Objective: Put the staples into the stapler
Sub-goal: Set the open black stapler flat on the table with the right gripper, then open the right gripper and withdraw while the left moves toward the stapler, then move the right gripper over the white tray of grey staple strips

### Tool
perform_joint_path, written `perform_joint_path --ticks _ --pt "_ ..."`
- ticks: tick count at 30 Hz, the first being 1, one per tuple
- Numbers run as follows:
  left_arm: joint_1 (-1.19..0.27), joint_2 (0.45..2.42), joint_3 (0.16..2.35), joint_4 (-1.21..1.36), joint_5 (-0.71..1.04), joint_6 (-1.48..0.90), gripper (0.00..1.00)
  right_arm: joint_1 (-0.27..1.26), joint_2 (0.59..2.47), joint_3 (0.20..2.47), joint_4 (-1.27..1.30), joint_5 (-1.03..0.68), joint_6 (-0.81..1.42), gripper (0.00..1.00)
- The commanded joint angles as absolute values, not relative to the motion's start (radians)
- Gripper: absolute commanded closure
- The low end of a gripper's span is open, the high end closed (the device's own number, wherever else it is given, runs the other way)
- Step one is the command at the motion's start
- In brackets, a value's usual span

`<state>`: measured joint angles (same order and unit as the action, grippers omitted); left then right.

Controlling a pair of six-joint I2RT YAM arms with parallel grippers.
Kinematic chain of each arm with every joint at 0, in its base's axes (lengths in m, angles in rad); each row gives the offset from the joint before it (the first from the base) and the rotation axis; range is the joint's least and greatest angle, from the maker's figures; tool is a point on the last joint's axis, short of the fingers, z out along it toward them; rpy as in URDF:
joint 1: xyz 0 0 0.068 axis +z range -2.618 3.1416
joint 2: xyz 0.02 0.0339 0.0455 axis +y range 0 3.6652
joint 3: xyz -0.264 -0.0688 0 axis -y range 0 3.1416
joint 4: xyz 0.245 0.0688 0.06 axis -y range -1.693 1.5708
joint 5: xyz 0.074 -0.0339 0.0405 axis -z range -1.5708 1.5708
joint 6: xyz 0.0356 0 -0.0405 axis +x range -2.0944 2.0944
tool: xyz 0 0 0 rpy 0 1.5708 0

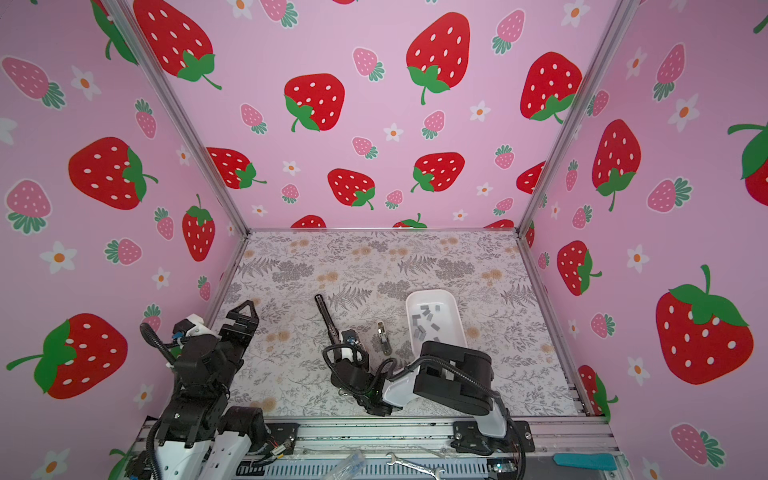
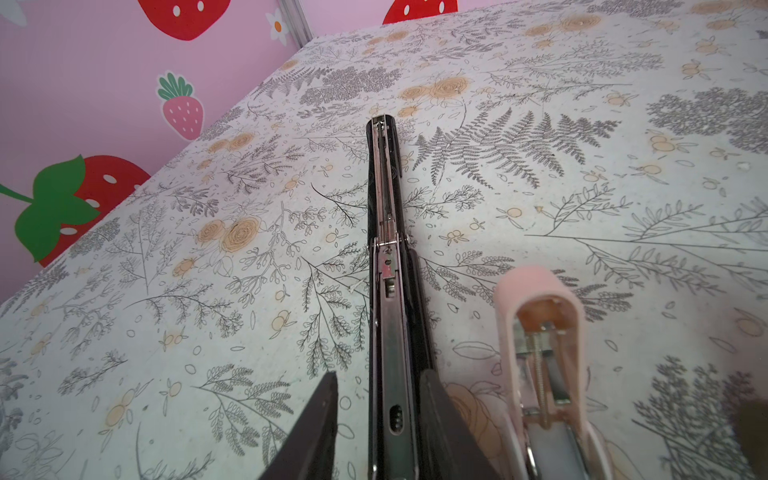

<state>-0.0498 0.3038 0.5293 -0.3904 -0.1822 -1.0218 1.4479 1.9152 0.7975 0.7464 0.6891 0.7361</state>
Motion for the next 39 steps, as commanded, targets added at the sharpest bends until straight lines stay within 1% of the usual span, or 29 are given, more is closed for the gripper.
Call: perform_joint_path --ticks 1,3,6,7,8,9,10,12,14,16,18,20,22,26,28,33,36,39 --pt "-0.045 0.311 0.512 -0.334 -0.145 -0.997 0.01 1.456 1.775 0.766 0.744 0.698 0.714 0.59" --pt "-0.046 0.327 0.511 -0.288 -0.064 -0.944 0.01 1.456 1.694 0.736 0.721 0.699 0.699 0.53" --pt "-0.046 0.377 0.491 -0.093 0.219 -0.822 0.01 1.442 1.561 0.695 0.628 0.694 0.697 0.41" --pt "-0.047 0.406 0.485 -0.029 0.284 -0.82 0.0 1.43 1.514 0.687 0.584 0.679 0.697 0.37" --pt "-0.049 0.438 0.488 -0.003 0.317 -0.824 0.0 1.416 1.471 0.683 0.526 0.66 0.698 0.35" --pt "-0.051 0.465 0.498 -0.005 0.334 -0.827 0.0 1.414 1.438 0.683 0.474 0.647 0.7 0.34" --pt "-0.054 0.509 0.512 -0.013 0.352 -0.828 0.0 1.374 1.399 0.683 0.409 0.635 0.705 0.34" --pt "-0.074 0.599 0.548 -0.028 0.391 -0.835 0.0 1.347 1.329 0.686 0.286 0.631 0.707 0.35" --pt "-0.133 0.703 0.626 -0.137 0.406 -0.84 0.0 1.318 1.247 0.69 0.167 0.629 0.686 0.36" --pt "-0.224 0.776 0.706 -0.229 0.41 -0.811 0.0 1.287 1.164 0.702 0.064 0.626 0.654 0.36" --pt "-0.313 0.787 0.765 -0.319 0.35 -0.731 0.0 1.245 1.084 0.717 -0.017 0.63 0.603 0.38" --pt "-0.368 0.741 0.769 -0.396 0.201 -0.629 0.0 1.187 1.003 0.741 -0.108 0.642 0.57 0.43" --pt "-0.377 0.686 0.691 -0.377 0.056 -0.593 0.01 1.135 0.93 0.752 -0.164 0.65 0.546 0.44" --pt "-0.377 0.621 0.555 -0.318 -0.049 -0.521 0.01 1.069 0.827 0.76 -0.226 0.647 0.495 0.45" --pt "-0.377 0.611 0.517 -0.309 -0.089 -0.492 0.01 1.039 0.827 0.759 -0.25 0.659 0.478 0.45" --pt "-0.376 0.629 0.406 -0.217 -0.176 -0.446 0.01 0.932 0.903 0.776 -0.284 0.613 0.454 0.48" --pt "-0.375 0.668 0.345 -0.145 -0.23 -0.449 0.01 0.851 0.985 0.775 -0.263 0.536 0.448 0.48" --pt "-0.373 0.706 0.329 -0.117 -0.247 -0.458 0.01 0.764 1.059 0.781 -0.232 0.406 0.435 0.48"
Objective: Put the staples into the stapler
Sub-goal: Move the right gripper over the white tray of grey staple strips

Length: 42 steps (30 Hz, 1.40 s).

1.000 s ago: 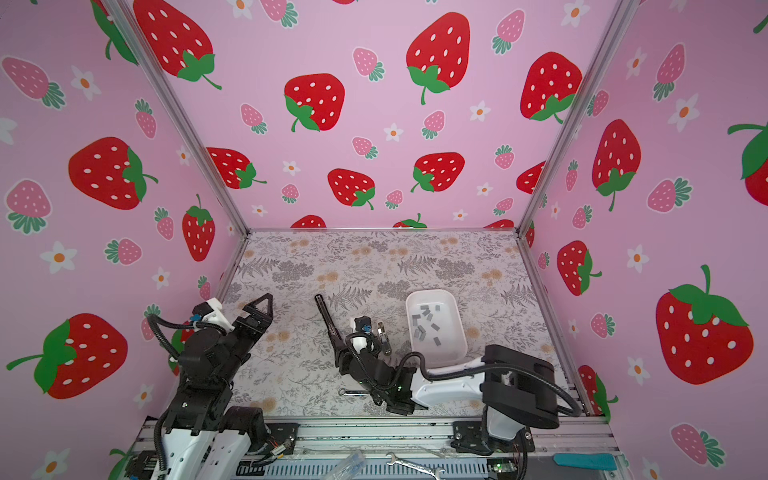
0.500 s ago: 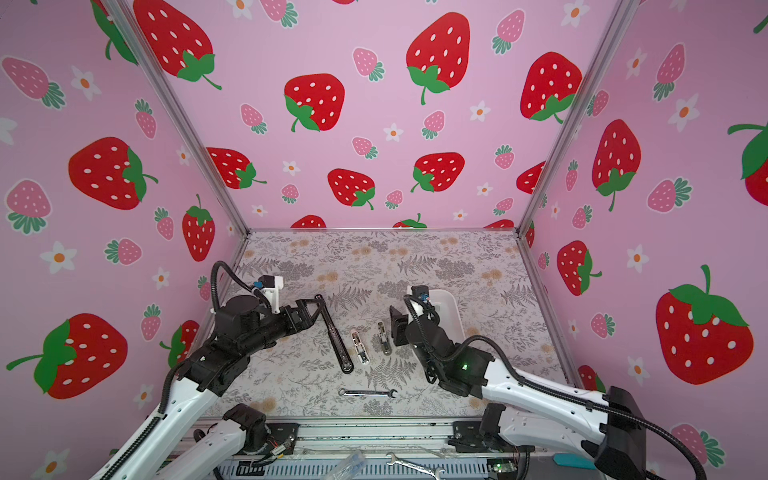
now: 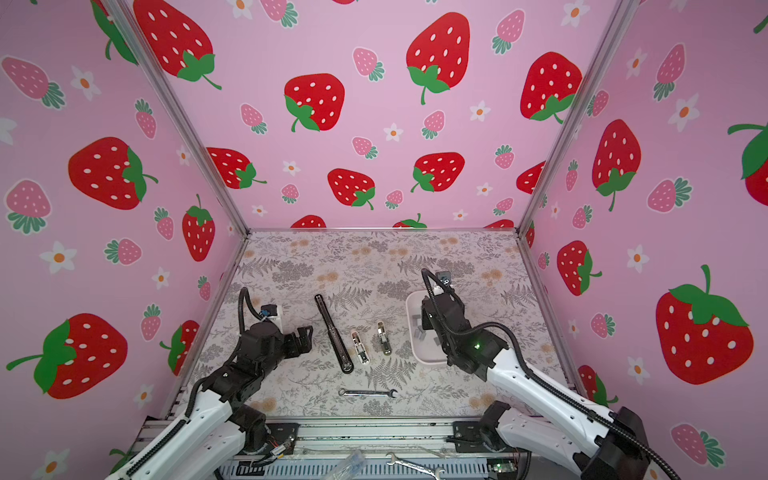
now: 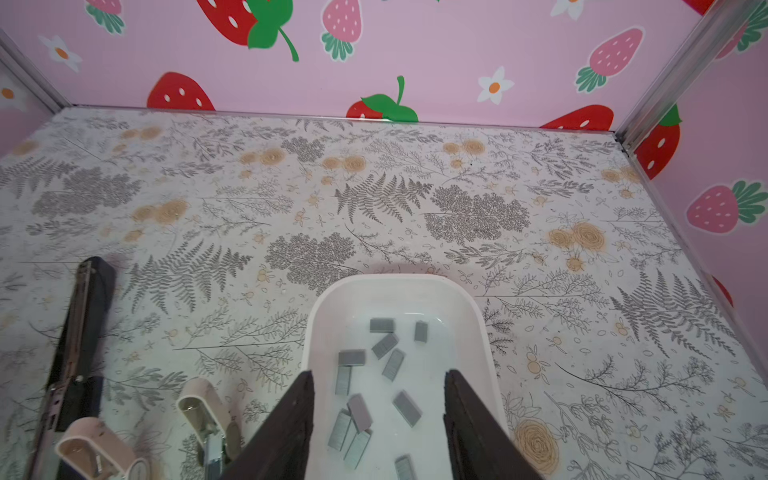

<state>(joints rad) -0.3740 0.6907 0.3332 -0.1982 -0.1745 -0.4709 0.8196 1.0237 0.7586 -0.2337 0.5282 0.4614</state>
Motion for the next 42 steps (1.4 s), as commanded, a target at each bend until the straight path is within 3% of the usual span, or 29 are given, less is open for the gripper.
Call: perform_joint_path --ticks 1,7,18,30,42 --pt "-0.373 0.712 0.333 -0.114 -0.229 -0.453 0.01 0.734 1.093 0.79 -0.225 0.369 0.427 0.51" --pt "-0.373 0.657 0.347 -0.186 -0.187 -0.466 0.01 0.58 1.291 0.846 -0.218 0.186 0.437 0.59" --pt "-0.396 0.353 0.284 -0.348 -0.234 -0.556 0.0 0.532 1.528 0.91 -0.201 0.271 0.444 0.67" --pt "-0.4 0.404 0.27 -0.286 -0.183 -0.529 0.01 0.491 1.724 0.982 -0.193 0.242 0.443 0.7" --pt "-0.4 0.376 0.261 -0.286 -0.173 -0.528 0.01 0.47 1.806 1.0 -0.179 0.208 0.434 0.71"
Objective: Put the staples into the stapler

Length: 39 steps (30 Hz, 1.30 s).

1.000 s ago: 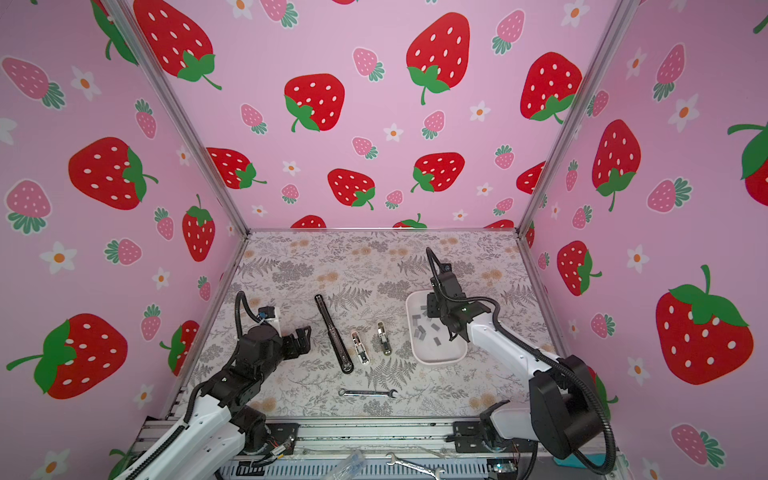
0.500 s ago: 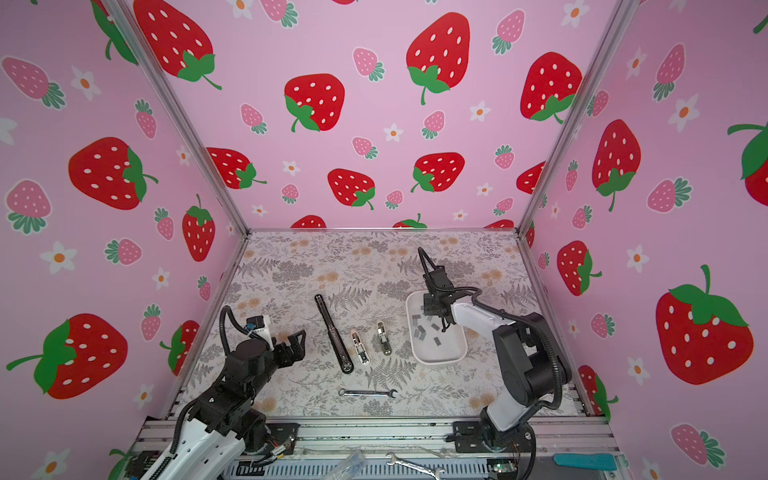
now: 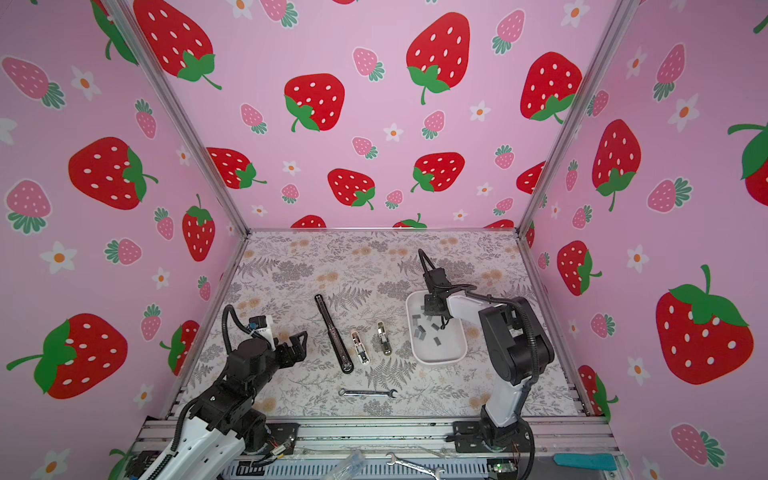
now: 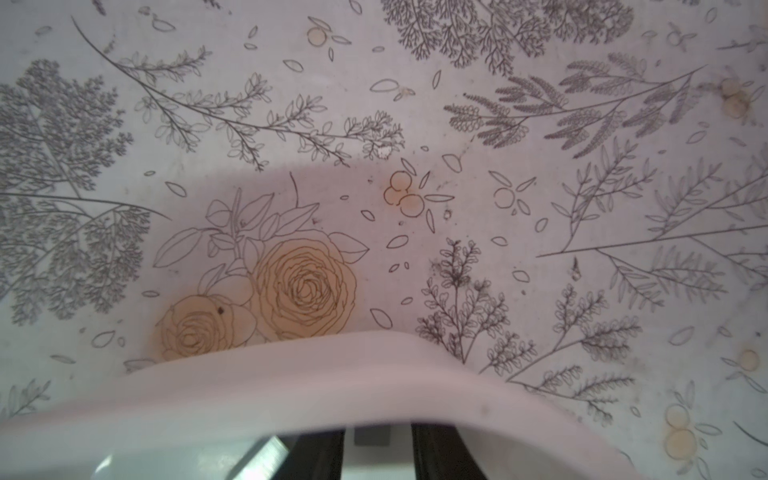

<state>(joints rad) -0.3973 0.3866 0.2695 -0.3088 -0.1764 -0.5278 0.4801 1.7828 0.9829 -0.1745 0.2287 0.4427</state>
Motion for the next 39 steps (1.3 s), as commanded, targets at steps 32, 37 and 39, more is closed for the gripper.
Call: perform_joint_path --ticks 32,37,39 --pt "-0.4 0.364 0.257 -0.282 -0.169 -0.525 0.01 0.468 1.747 0.944 -0.143 0.143 0.415 0.67" --pt "-0.4 0.364 0.257 -0.282 -0.17 -0.525 0.01 0.467 1.75 0.939 -0.148 0.159 0.417 0.75" --pt "-0.4 0.364 0.256 -0.283 -0.17 -0.525 0.01 0.467 1.749 0.937 -0.151 0.16 0.417 0.76"
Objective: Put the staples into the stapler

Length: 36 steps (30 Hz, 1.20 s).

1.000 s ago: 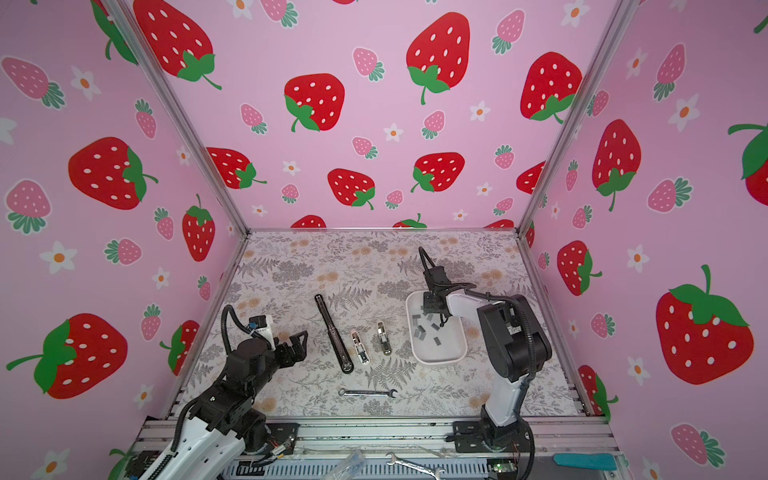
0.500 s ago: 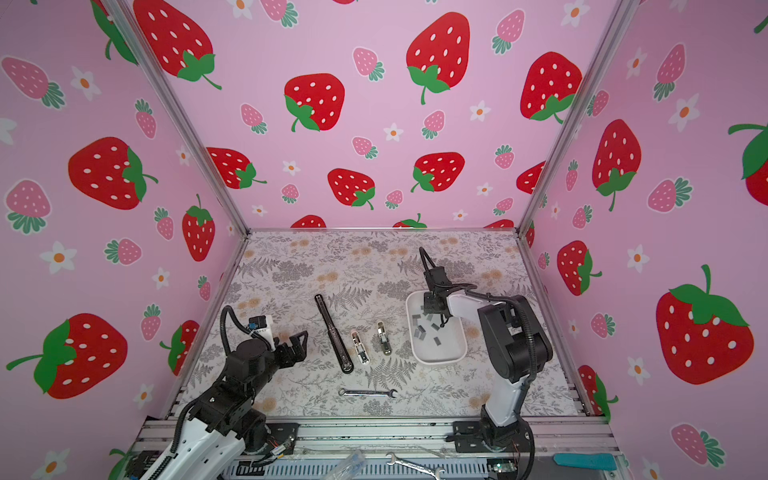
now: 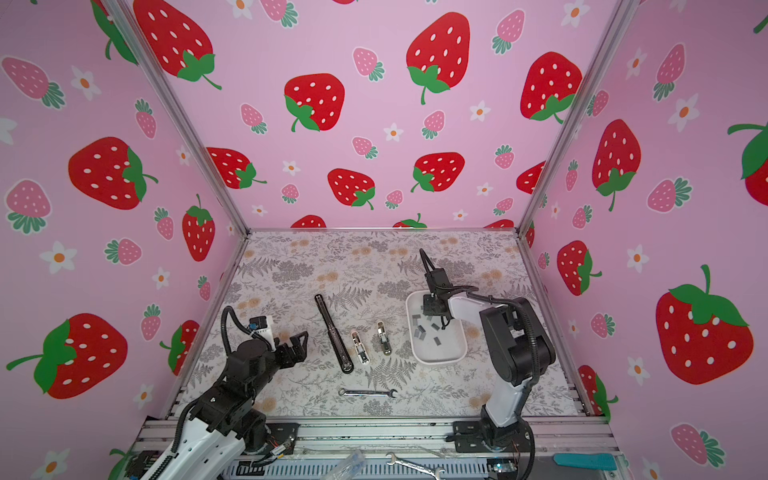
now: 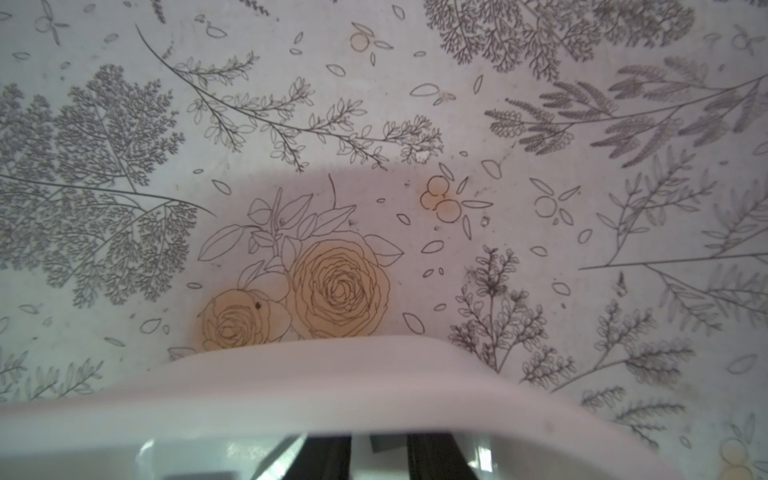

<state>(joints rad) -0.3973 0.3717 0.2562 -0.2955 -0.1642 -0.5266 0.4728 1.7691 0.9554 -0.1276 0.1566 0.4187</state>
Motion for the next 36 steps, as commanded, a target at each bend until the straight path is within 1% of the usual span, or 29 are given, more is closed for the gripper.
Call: perform_joint_path --ticks 1,4,9,16,21,25,28,33,36 --pt "-0.4 0.364 0.257 -0.282 -0.17 -0.524 0.01 0.467 1.749 0.936 -0.151 0.16 0.417 0.76" --pt "-0.4 0.364 0.256 -0.282 -0.17 -0.525 0.01 0.468 1.739 0.925 -0.149 0.165 0.417 0.76" --pt "-0.4 0.366 0.257 -0.281 -0.17 -0.525 0.01 0.468 1.733 0.92 -0.147 0.173 0.416 0.82" --pt "-0.4 0.366 0.257 -0.279 -0.169 -0.525 0.01 0.468 1.728 0.916 -0.141 0.169 0.414 0.87" --pt "-0.4 0.368 0.256 -0.276 -0.164 -0.521 0.01 0.468 1.696 0.911 -0.136 0.164 0.41 0.87" --pt "-0.401 0.363 0.256 -0.279 -0.167 -0.523 0.01 0.468 1.631 0.898 -0.137 0.159 0.41 0.88" --pt "-0.4 0.367 0.264 -0.298 -0.213 -0.546 0.01 0.469 1.554 0.88 -0.139 0.138 0.42 0.88" --pt "-0.4 0.36 0.301 -0.399 -0.233 -0.625 0.01 0.502 1.402 0.854 -0.158 0.115 0.45 0.88" --pt "-0.4 0.329 0.329 -0.507 -0.252 -0.72 0.01 0.541 1.306 0.842 -0.177 0.116 0.475 0.88"
